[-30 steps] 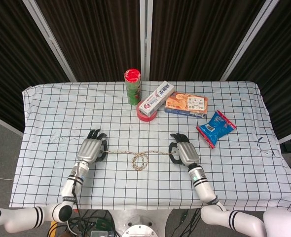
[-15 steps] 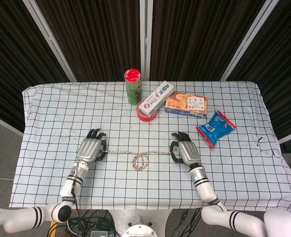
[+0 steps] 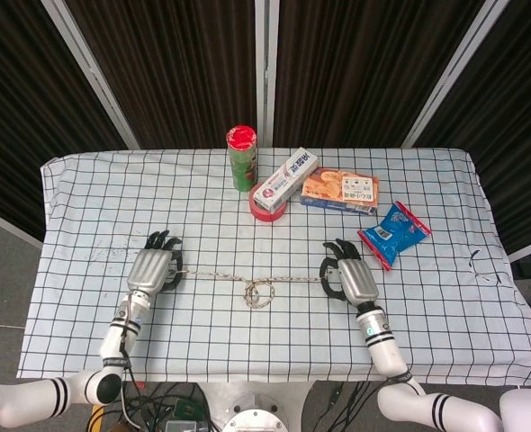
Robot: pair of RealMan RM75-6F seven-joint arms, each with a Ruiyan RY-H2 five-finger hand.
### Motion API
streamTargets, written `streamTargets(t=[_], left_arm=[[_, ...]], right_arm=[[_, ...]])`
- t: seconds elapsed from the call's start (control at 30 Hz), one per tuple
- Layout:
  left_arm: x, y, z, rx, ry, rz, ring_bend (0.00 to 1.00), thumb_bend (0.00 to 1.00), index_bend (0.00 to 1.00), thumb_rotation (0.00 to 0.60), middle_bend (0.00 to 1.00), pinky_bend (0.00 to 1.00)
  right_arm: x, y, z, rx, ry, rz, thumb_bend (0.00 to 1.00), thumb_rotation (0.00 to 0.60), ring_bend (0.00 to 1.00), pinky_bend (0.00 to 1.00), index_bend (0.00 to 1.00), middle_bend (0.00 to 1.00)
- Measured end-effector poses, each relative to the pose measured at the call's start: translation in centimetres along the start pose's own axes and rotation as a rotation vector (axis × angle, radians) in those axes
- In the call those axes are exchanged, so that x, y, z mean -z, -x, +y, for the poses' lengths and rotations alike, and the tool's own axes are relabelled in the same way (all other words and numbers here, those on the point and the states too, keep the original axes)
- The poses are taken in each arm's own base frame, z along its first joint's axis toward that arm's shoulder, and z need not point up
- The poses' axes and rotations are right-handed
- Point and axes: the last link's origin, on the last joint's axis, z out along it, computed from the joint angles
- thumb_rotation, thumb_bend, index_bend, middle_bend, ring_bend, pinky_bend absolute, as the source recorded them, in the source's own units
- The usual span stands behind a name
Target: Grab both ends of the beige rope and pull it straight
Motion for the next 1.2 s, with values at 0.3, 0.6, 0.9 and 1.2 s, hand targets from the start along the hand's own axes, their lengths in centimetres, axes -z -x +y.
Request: streamTargets(t=[0.3,0.6,0.9,1.2], left_arm=[[0.6,-0.8,-1.5,0.003,-0.017,0.013,0.0,0.37,0.6,0.6,0.18,0.05],[1.4,-1.4,-4.0,-0.006,-0.061,0.022,0.0,0.37,0.6,0.6,0.19,0.05],[2.2,-2.5,-6.3,0.002,-0.093,0.04,0.0,0.37,0.6,0.6,0.19,0.05],[3.0,-2.9,-7.9,0.008,-0.115,0.048,0.0,0.37,0.6,0.6,0.19,0.05]], right_arm=[[3.1,-2.0,1.3,0.032,0.001,0.056,0.39,0.6,0.0,0.0,0.64,0.16],[6.4,-4.2,3.8,0.073,0.016,0.103,0.39,0.6,0.0,0.0,0.67,0.18],[8.3,-4.9,5.7,0.072,0.049,0.125,0.39,0.6,0.0,0.0,0.68,0.18],[9.9,-5.3,8.4,0.074,0.119,0.133,0.39,0.6,0.0,0.0,0.68,0.18]])
